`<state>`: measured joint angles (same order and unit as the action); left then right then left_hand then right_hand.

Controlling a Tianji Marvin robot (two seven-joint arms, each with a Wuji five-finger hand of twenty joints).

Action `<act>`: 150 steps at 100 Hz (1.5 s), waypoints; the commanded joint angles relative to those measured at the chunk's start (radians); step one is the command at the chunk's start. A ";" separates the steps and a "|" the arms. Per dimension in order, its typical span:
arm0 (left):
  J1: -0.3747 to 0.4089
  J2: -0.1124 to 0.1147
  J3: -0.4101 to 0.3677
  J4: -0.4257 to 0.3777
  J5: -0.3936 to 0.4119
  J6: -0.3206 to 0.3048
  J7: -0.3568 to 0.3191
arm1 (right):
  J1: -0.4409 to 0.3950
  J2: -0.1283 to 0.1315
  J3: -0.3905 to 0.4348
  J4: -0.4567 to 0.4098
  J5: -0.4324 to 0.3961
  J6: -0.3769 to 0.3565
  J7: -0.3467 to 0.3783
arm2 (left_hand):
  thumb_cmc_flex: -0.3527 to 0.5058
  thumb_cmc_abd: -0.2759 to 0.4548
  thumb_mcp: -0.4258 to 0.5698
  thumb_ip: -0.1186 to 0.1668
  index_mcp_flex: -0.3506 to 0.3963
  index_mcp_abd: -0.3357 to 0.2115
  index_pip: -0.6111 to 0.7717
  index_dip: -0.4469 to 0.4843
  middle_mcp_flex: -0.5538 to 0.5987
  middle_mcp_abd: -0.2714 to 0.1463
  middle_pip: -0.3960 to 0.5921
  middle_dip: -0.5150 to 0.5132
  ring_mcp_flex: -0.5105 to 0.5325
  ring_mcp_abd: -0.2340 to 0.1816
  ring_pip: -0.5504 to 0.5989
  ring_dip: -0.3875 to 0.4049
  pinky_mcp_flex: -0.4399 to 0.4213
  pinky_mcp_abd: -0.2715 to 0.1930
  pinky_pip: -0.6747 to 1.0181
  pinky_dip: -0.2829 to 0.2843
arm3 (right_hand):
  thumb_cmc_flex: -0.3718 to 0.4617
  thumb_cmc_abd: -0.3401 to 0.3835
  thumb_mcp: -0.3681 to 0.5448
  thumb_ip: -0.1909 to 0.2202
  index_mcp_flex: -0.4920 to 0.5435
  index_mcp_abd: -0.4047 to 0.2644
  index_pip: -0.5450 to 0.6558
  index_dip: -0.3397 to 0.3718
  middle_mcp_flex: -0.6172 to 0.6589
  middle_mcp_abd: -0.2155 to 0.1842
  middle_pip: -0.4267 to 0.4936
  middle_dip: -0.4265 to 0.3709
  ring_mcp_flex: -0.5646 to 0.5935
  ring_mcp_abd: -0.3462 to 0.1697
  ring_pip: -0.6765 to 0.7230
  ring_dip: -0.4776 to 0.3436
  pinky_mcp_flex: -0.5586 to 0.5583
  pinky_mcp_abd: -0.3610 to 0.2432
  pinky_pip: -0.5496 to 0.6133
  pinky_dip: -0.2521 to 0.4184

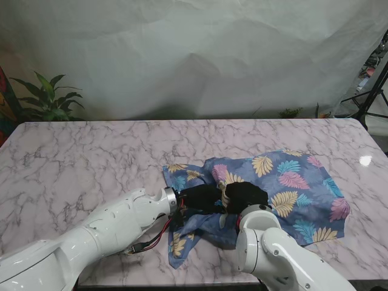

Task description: Put a pillowcase on a pillow

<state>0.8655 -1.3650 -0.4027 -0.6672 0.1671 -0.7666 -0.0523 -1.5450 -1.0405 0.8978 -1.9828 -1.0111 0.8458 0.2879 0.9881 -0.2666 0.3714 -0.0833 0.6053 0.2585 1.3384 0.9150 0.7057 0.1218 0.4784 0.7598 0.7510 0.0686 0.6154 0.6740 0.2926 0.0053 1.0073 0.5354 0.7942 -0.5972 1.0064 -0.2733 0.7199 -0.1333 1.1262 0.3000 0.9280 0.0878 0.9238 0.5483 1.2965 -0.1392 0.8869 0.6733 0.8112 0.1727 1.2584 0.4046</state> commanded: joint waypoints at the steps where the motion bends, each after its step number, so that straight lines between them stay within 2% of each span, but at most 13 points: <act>1: 0.010 -0.001 0.007 0.023 0.020 0.045 -0.010 | -0.010 -0.003 -0.003 -0.049 -0.017 0.001 0.029 | 0.030 -0.006 0.028 0.033 -0.064 0.175 0.023 0.008 0.035 -0.102 -0.011 -0.030 -0.012 0.082 -0.019 -0.003 -0.001 0.126 -0.033 -0.004 | 0.073 0.068 0.064 0.026 0.043 -0.054 -0.004 -0.002 0.020 0.011 -0.002 0.012 0.034 -0.036 0.067 0.018 0.019 -0.017 0.030 0.008; 16: 0.015 -0.007 0.002 0.013 0.023 0.091 0.002 | -0.025 -0.004 -0.005 -0.096 0.008 -0.007 0.026 | 0.035 -0.006 0.036 0.032 -0.064 0.190 0.022 0.001 0.037 -0.096 -0.014 -0.029 -0.007 0.075 -0.016 -0.003 0.004 0.131 -0.028 -0.006 | 0.075 0.072 0.060 0.026 0.038 -0.038 -0.007 -0.004 0.016 0.020 0.002 0.009 0.037 -0.065 0.119 0.030 0.043 -0.030 0.042 0.016; 46: 0.045 -0.005 -0.025 -0.039 0.026 0.162 0.040 | 0.011 -0.021 -0.031 -0.059 0.274 -0.026 -0.060 | 0.040 0.003 0.034 0.028 -0.069 0.207 0.026 0.001 0.037 -0.089 -0.015 -0.027 -0.004 0.089 -0.009 -0.004 0.013 0.137 -0.017 -0.012 | 0.076 0.075 0.057 0.026 0.025 -0.014 -0.009 -0.012 0.008 0.032 0.006 -0.001 0.036 -0.089 0.168 0.035 0.070 -0.042 0.054 0.024; 58: 0.053 -0.001 -0.034 -0.047 0.008 0.155 0.032 | 0.033 -0.021 -0.034 -0.015 0.299 -0.046 -0.053 | 0.030 0.008 0.026 0.027 -0.069 0.192 0.029 0.008 0.035 -0.091 -0.012 -0.029 -0.006 0.090 -0.008 -0.004 0.011 0.137 -0.015 -0.015 | 0.051 0.077 0.034 0.031 0.012 -0.020 -0.001 -0.037 0.012 0.027 -0.004 -0.025 0.033 -0.081 0.121 -0.001 0.071 -0.056 0.041 0.020; 68: 0.057 0.008 -0.041 -0.052 -0.012 0.136 0.012 | 0.050 -0.023 -0.030 0.033 0.311 -0.059 -0.054 | 0.000 0.022 0.011 0.032 -0.061 0.148 0.019 0.034 0.013 -0.091 0.023 -0.056 -0.012 0.086 -0.014 -0.008 0.000 0.135 -0.023 -0.023 | -0.039 0.071 -0.012 0.025 -0.012 -0.021 0.012 -0.078 -0.007 0.018 -0.017 -0.044 0.029 -0.023 0.004 -0.062 0.023 -0.025 0.003 0.006; 77: 0.061 0.032 -0.047 -0.079 0.000 0.131 0.004 | 0.069 -0.011 -0.030 0.071 0.270 -0.067 -0.016 | -0.033 0.041 -0.014 0.034 -0.065 0.104 0.011 0.046 -0.015 -0.099 0.041 -0.077 -0.023 0.080 -0.022 -0.011 -0.017 0.131 -0.033 -0.025 | -0.178 0.083 -0.048 0.008 -0.053 -0.011 -0.009 -0.082 -0.060 -0.001 -0.018 -0.046 -0.012 0.023 -0.081 -0.080 -0.043 0.004 -0.014 0.009; 85: 0.067 0.061 -0.059 -0.117 0.019 0.135 -0.007 | 0.079 -0.003 -0.024 0.096 0.243 -0.083 0.016 | -0.041 0.077 -0.114 0.043 -0.084 0.040 -0.026 0.029 -0.068 -0.106 0.087 -0.177 -0.051 0.071 -0.046 -0.014 -0.047 0.133 -0.063 -0.015 | -0.334 0.110 -0.063 -0.001 -0.073 0.020 -0.089 -0.058 -0.113 -0.007 -0.041 -0.047 -0.084 0.076 -0.157 -0.090 -0.122 0.031 -0.021 0.032; 89: 0.071 0.077 -0.067 -0.141 0.034 0.143 -0.009 | 0.084 0.001 -0.023 0.107 0.229 -0.089 0.032 | -0.041 0.089 -0.155 0.048 -0.109 0.009 -0.041 -0.036 -0.091 -0.106 0.092 -0.217 -0.069 0.068 -0.061 -0.018 -0.058 0.133 -0.081 -0.014 | -0.404 0.137 -0.062 0.037 -0.070 0.042 -0.153 -0.022 -0.140 -0.006 -0.047 -0.048 -0.123 0.090 -0.167 -0.089 -0.161 0.033 -0.015 0.052; 94: 0.076 0.097 -0.080 -0.172 0.045 0.154 -0.021 | 0.091 0.007 -0.025 0.116 0.199 -0.099 0.060 | -0.033 0.095 -0.193 0.053 -0.134 -0.049 -0.104 -0.163 -0.128 -0.102 0.073 -0.232 -0.107 0.065 -0.088 -0.027 -0.083 0.130 -0.109 -0.016 | -0.477 0.172 -0.074 0.125 -0.080 0.061 -0.251 0.110 -0.176 -0.010 -0.059 -0.051 -0.179 0.108 -0.191 -0.105 -0.203 0.036 -0.022 0.073; 100: 0.084 0.119 -0.097 -0.209 0.058 0.173 -0.036 | 0.097 0.014 -0.026 0.120 0.170 -0.110 0.092 | -0.040 0.111 -0.220 0.056 -0.156 -0.079 -0.213 -0.276 -0.185 -0.090 0.027 -0.254 -0.165 0.067 -0.126 -0.041 -0.122 0.117 -0.142 -0.016 | -0.526 0.198 -0.118 0.137 -0.114 0.070 -0.292 0.132 -0.219 -0.015 -0.077 -0.057 -0.246 0.127 -0.245 -0.133 -0.255 0.038 -0.035 0.075; 116: 0.102 0.167 -0.150 -0.299 0.142 0.221 -0.039 | 0.094 0.022 -0.017 0.119 0.097 -0.146 0.145 | -0.069 0.171 -0.270 0.066 -0.195 -0.131 -0.541 -0.399 -0.323 -0.068 -0.063 -0.303 -0.311 0.052 -0.229 -0.098 -0.202 0.087 -0.248 0.000 | -0.567 0.248 -0.227 0.154 -0.168 0.067 -0.342 0.129 -0.290 -0.025 -0.109 -0.069 -0.369 0.139 -0.309 -0.168 -0.345 0.020 -0.057 0.085; 131: 0.129 0.206 -0.214 -0.397 0.294 0.296 0.000 | 0.094 0.022 -0.016 0.122 0.083 -0.143 0.151 | -0.049 0.183 -0.271 0.064 -0.197 -0.143 -0.601 -0.404 -0.373 -0.057 -0.084 -0.313 -0.368 0.053 -0.262 -0.118 -0.222 0.075 -0.290 -0.004 | -0.554 0.266 -0.258 0.163 -0.167 0.061 -0.352 0.132 -0.294 -0.032 -0.131 -0.081 -0.393 0.146 -0.349 -0.198 -0.366 0.025 -0.076 0.084; 150: 0.160 0.231 -0.282 -0.475 0.367 0.358 0.000 | 0.109 0.026 -0.028 0.143 0.111 -0.132 0.154 | -0.017 0.169 -0.267 0.062 -0.174 -0.163 -0.597 -0.392 -0.356 -0.061 -0.078 -0.314 -0.364 0.052 -0.260 -0.123 -0.216 0.075 -0.297 -0.003 | -0.540 0.278 -0.262 0.165 -0.159 0.057 -0.354 0.134 -0.281 -0.035 -0.138 -0.087 -0.386 0.144 -0.355 -0.205 -0.364 0.025 -0.077 0.084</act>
<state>1.0271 -1.1482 -0.6734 -1.1320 0.5282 -0.4250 -0.0363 -1.4362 -1.0202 0.8765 -1.8629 -0.9133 0.7048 0.4327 0.9426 -0.1168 0.1328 0.0013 0.4407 0.1265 0.7437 0.5239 0.3620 0.0651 0.3914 0.4631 0.4012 0.0893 0.3826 0.5660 0.0796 0.0387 0.7326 0.5344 0.2630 -0.3463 0.7555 -0.1291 0.5634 -0.0874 0.7945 0.4408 0.6454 0.0570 0.8164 0.4768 0.9212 -0.0284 0.6281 0.5042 0.4553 0.1878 1.1872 0.4729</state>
